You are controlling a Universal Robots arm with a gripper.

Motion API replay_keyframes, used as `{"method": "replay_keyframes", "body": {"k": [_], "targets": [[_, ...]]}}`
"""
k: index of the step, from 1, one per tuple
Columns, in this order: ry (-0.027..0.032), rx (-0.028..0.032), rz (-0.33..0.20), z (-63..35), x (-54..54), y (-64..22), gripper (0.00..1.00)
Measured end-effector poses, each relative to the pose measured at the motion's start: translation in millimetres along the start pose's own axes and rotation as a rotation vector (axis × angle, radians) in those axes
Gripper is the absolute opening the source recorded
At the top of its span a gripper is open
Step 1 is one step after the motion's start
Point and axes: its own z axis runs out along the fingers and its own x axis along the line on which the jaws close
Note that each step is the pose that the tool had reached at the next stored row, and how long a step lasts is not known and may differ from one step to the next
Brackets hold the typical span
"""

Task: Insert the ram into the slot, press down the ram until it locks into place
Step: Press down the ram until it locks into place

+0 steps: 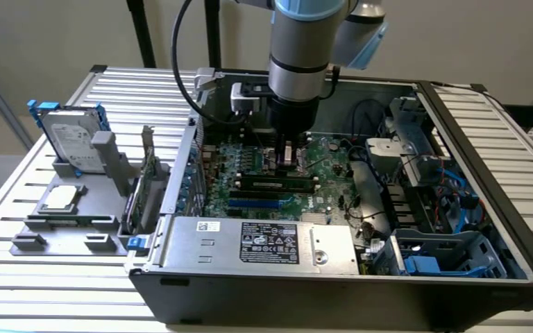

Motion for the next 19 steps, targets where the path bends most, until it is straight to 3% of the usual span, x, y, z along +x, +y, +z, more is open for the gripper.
{"method": "replay_keyframes", "body": {"k": [19], "targets": [[0.0047, -0.0028, 0.0, 3.9, 0.9, -1.0, 0.1]]}}
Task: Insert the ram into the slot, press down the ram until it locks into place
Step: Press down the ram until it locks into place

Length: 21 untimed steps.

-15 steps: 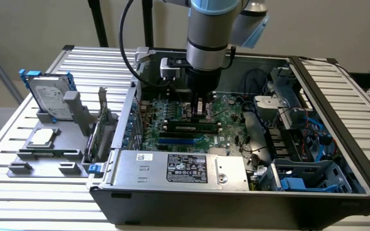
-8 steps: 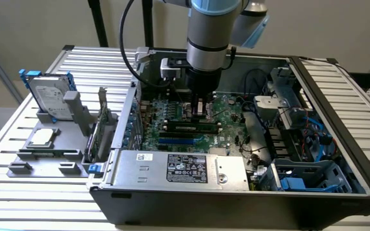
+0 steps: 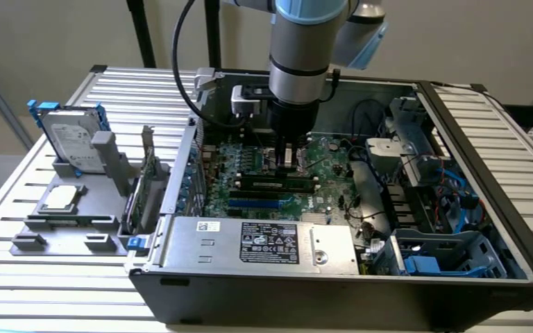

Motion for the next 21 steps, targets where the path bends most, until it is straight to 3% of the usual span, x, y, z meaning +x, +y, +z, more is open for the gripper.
{"method": "replay_keyframes", "body": {"k": [12, 21], "targets": [[0.0008, -0.0002, 0.0, 4.5, 0.0, 0.0, 0.1], [0.0003, -0.005, 0.0, 3.3, 0.0, 0.0, 0.1]]}}
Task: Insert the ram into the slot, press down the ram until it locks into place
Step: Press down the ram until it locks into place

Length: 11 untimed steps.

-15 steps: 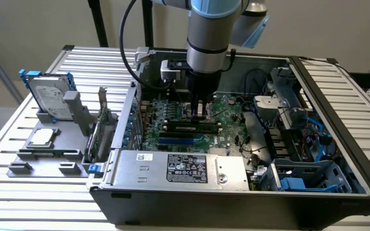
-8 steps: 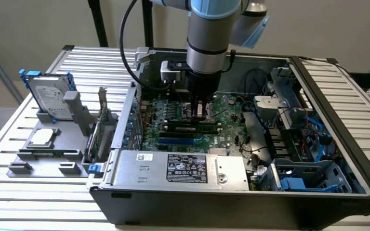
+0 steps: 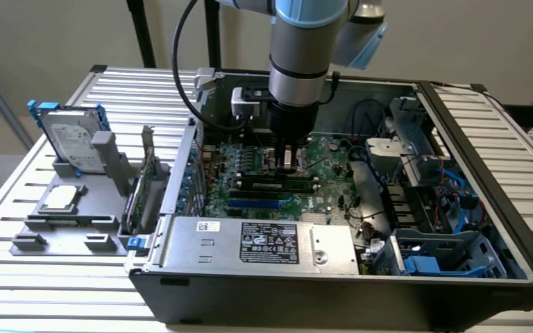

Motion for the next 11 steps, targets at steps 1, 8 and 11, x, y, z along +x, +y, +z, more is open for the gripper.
{"method": "replay_keyframes", "body": {"k": [1, 8, 11], "targets": [[0.0001, -0.0001, 0.0, 0.0, 0.0, 0.0, 0.1], [0.0012, -0.0003, 0.0, 3.2, 0.1, 0.4, 0.1], [0.0005, -0.0004, 0.0, 3.4, 0.0, 0.5, 0.1]]}}
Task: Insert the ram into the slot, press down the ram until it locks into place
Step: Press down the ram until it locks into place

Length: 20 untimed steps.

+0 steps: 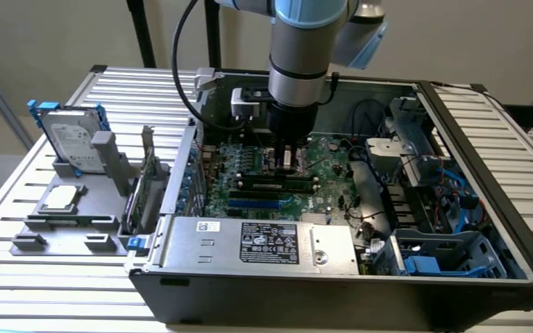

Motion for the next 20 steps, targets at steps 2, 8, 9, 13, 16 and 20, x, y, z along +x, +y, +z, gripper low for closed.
{"method": "replay_keyframes", "body": {"k": [2, 8, 9, 13, 16, 20], "targets": [[-0.0012, -0.0027, 0.0, -1.2, -0.2, -0.1, 0.1], [0.0005, -0.0197, 0.0, -12.3, 0.1, -0.9, 0.1], [0.0006, -0.0218, 0.0, -14.3, 0.1, -1.1, 0.1], [0.0009, -0.0274, 0.0, -20.2, 0.2, -3.1, 0.1], [0.0007, -0.0286, 0.0, -21.0, 0.1, -4.4, 0.1], [-0.0003, -0.0289, 0.0, -21.1, 0.1, -4.4, 0.1]]}}
